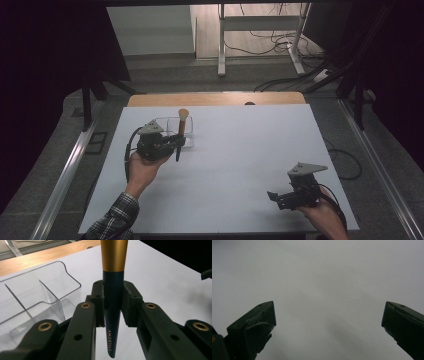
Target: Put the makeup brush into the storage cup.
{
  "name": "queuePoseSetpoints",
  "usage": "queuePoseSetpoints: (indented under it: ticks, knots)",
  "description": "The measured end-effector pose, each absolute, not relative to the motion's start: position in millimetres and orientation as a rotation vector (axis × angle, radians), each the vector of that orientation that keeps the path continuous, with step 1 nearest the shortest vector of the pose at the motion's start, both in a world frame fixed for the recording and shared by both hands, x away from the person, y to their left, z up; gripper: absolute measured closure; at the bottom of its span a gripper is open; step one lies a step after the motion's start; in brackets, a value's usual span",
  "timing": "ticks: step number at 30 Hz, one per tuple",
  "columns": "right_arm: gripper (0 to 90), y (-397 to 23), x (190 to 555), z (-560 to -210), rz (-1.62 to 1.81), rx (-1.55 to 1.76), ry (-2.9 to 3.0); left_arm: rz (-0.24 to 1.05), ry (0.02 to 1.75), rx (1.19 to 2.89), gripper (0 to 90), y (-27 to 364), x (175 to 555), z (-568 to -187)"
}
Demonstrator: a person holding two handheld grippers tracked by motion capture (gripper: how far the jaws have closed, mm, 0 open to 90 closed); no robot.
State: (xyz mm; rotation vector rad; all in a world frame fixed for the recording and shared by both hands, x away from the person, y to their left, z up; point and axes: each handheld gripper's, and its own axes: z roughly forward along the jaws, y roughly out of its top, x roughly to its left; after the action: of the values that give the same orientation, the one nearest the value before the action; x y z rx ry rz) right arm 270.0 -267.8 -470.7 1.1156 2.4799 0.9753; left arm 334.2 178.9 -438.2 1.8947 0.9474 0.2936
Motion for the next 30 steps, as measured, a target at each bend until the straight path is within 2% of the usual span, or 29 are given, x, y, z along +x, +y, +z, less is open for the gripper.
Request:
queuePoseSetpoints:
  ticks: [30]
  knots:
    - [0.0, -298.6, 263.4, -476.0, 0.947, 1.162, 2.415, 0.344, 0.950, 1.865, 74.5, 182.5, 361.6, -424.5]
